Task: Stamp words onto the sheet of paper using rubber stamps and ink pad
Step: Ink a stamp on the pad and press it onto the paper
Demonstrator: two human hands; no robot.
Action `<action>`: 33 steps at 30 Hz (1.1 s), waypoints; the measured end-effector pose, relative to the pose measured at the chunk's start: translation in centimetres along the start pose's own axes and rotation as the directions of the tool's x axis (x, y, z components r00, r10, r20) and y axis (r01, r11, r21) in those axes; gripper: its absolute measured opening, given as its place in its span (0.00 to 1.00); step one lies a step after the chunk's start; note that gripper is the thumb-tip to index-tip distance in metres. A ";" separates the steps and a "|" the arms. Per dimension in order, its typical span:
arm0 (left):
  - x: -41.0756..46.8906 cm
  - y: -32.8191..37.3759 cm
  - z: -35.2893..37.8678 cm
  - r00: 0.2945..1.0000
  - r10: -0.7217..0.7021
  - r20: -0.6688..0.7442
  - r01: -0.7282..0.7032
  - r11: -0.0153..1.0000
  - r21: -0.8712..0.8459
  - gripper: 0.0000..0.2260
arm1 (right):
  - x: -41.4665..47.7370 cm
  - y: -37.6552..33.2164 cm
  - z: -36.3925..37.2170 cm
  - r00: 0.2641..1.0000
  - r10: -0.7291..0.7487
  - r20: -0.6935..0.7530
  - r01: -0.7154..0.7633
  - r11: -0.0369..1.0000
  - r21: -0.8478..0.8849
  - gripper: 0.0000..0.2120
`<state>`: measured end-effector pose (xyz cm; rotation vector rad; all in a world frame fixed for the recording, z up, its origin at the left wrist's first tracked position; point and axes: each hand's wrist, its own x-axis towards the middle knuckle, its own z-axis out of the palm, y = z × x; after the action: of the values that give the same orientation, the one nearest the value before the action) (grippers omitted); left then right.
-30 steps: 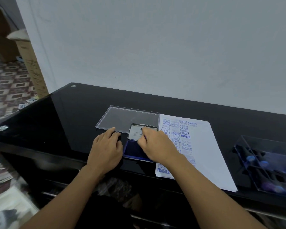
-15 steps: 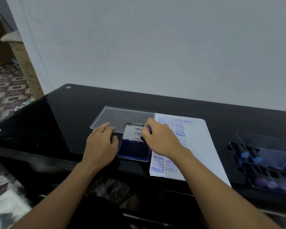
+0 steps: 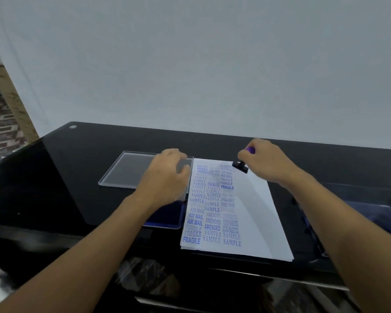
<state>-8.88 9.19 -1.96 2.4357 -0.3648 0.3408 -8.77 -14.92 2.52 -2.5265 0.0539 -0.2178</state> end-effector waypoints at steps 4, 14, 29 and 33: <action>3.2 2.4 1.9 0.996 0.053 0.069 -0.055 0.998 0.021 0.18 | 1.7 1.4 -1.8 0.999 0.044 0.005 -0.044 0.999 -0.020 0.14; 8.9 4.6 7.8 0.986 0.044 0.159 -0.052 0.998 0.043 0.05 | 5.0 3.2 -0.9 0.989 0.061 0.132 -0.050 0.995 -0.086 0.10; 10.9 2.7 13.9 0.970 0.045 0.240 -0.088 0.981 0.173 0.07 | 8.6 4.8 2.7 0.961 -0.067 0.268 0.132 0.963 -0.233 0.10; 10.8 2.4 14.5 0.970 0.037 0.239 -0.074 0.987 0.146 0.06 | 9.0 4.9 3.3 0.950 -0.070 0.304 0.158 0.948 -0.275 0.10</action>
<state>2.55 -3.66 -8.10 2.6298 -0.5281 0.1046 0.69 -17.89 -1.61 -2.8376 -0.1934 0.1296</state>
